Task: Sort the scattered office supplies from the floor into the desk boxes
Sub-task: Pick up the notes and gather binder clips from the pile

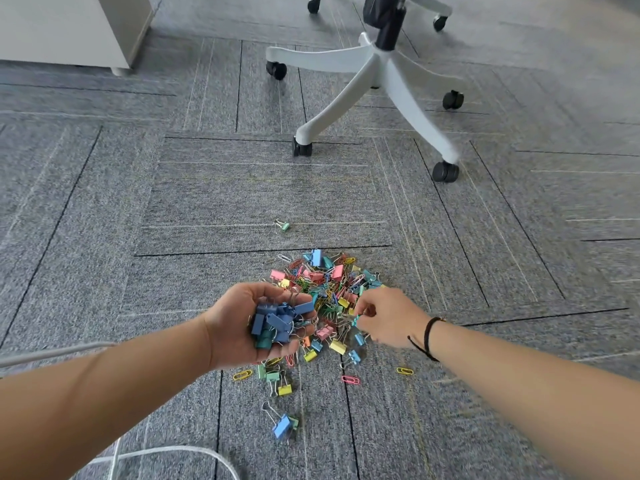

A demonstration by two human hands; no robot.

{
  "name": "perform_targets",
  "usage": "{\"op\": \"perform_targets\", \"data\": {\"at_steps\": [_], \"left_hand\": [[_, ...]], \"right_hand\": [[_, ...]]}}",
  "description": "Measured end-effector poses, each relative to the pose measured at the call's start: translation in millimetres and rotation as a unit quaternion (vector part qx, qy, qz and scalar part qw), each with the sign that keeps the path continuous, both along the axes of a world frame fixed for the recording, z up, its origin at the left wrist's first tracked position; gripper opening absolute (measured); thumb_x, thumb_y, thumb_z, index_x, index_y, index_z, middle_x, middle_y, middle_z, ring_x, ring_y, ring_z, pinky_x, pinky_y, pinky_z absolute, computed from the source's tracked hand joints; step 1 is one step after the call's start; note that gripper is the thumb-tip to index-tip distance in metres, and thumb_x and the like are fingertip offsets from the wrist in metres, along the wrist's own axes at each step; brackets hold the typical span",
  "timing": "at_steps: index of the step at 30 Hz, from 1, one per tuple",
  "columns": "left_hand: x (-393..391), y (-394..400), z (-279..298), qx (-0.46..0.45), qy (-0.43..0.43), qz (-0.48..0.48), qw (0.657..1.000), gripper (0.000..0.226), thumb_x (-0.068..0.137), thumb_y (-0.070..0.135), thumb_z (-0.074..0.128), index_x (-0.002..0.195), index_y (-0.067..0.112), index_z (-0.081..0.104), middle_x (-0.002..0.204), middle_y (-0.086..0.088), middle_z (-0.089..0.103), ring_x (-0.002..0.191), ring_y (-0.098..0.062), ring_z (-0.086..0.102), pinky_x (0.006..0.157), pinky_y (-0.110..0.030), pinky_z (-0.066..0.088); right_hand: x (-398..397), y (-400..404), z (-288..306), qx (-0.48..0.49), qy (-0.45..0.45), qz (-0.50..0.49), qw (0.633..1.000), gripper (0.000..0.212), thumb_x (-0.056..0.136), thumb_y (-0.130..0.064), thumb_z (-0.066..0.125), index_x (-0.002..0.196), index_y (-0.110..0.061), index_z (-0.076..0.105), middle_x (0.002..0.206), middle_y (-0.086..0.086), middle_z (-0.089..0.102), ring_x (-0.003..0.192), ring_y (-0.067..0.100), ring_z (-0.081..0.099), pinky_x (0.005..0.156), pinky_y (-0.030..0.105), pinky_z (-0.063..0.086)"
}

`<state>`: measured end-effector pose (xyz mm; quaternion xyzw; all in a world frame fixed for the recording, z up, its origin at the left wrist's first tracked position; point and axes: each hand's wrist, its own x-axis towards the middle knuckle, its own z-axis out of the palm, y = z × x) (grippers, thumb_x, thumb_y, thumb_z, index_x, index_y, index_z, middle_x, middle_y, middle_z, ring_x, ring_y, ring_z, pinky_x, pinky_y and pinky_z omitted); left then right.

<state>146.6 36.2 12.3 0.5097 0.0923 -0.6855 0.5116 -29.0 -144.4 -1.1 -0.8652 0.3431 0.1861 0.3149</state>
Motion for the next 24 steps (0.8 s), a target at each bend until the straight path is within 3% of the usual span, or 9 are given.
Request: {"op": "perform_targets", "data": {"at_steps": [3, 7, 13, 16, 19, 21, 24], "left_hand": [[0, 0, 0, 0.001, -0.006, -0.001, 1.0, 0.044, 0.098, 0.034, 0.047, 0.102, 0.001, 0.076, 0.112, -0.021, 0.073, 0.082, -0.035, 0.073, 0.064, -0.039, 0.059], [0, -1, -1, 0.0, 0.003, 0.007, 1.0, 0.057, 0.101, 0.048, 0.044, 0.102, 0.002, 0.077, 0.115, -0.02, 0.072, 0.085, -0.035, 0.072, 0.067, -0.04, 0.058], [0, -2, 2, 0.0, 0.029, 0.004, 1.0, 0.057, 0.101, 0.052, 0.043, 0.107, 0.003, 0.07, 0.114, -0.021, 0.072, 0.09, -0.036, 0.071, 0.069, -0.04, 0.059], [0, 0, 4, -0.006, 0.048, -0.006, 0.999, 0.049, 0.099, 0.051, 0.048, 0.112, 0.005, 0.06, 0.105, -0.02, 0.071, 0.09, -0.037, 0.071, 0.067, -0.042, 0.06], [3, 2, 3, -0.009, 0.062, 0.003, 0.998, 0.04, 0.092, 0.042, 0.056, 0.111, 0.007, 0.061, 0.105, -0.02, 0.068, 0.097, -0.037, 0.069, 0.063, -0.043, 0.06], [4, 2, 2, -0.009, 0.064, 0.013, 0.998, 0.037, 0.093, 0.04, 0.056, 0.103, 0.007, 0.069, 0.113, -0.019, 0.067, 0.105, -0.038, 0.067, 0.063, -0.042, 0.06], [4, 1, 2, -0.016, 0.062, 0.015, 0.998, 0.042, 0.093, 0.038, 0.052, 0.088, 0.006, 0.079, 0.111, -0.018, 0.072, 0.098, -0.036, 0.07, 0.062, -0.039, 0.06]], "right_hand": [[6, -5, 17, 0.126, -0.048, -0.096, 0.986, 0.007, 0.094, -0.007, 0.061, 0.095, -0.008, 0.067, 0.078, 0.01, 0.07, 0.054, 0.01, 0.059, 0.05, 0.023, 0.048], [27, -1, 51, 0.197, -0.14, -0.145, 0.96, 0.009, 0.09, 0.0, 0.061, 0.094, -0.005, 0.069, 0.068, 0.004, 0.07, 0.05, 0.011, 0.053, 0.045, 0.024, 0.04], [57, 34, 87, 0.142, -0.171, -0.016, 0.975, 0.008, 0.087, -0.008, 0.068, 0.093, -0.012, 0.071, 0.056, -0.01, 0.061, 0.048, 0.004, 0.053, 0.048, 0.018, 0.042], [63, 49, 87, 0.086, -0.162, 0.063, 0.981, 0.008, 0.086, -0.018, 0.072, 0.094, -0.019, 0.073, 0.07, -0.007, 0.066, 0.049, -0.003, 0.05, 0.048, 0.011, 0.04], [62, 50, 87, 0.069, -0.154, 0.077, 0.983, 0.01, 0.083, -0.021, 0.075, 0.094, -0.022, 0.076, 0.075, -0.01, 0.068, 0.054, -0.011, 0.051, 0.053, 0.008, 0.04], [61, 45, 86, 0.075, -0.157, 0.055, 0.983, 0.012, 0.081, -0.022, 0.077, 0.093, -0.024, 0.076, 0.078, -0.007, 0.07, 0.054, -0.005, 0.052, 0.055, 0.013, 0.041], [60, 38, 86, 0.088, -0.167, 0.023, 0.982, 0.02, 0.079, -0.018, 0.079, 0.098, -0.024, 0.074, 0.088, 0.0, 0.074, 0.057, 0.007, 0.054, 0.057, 0.025, 0.045]]}}
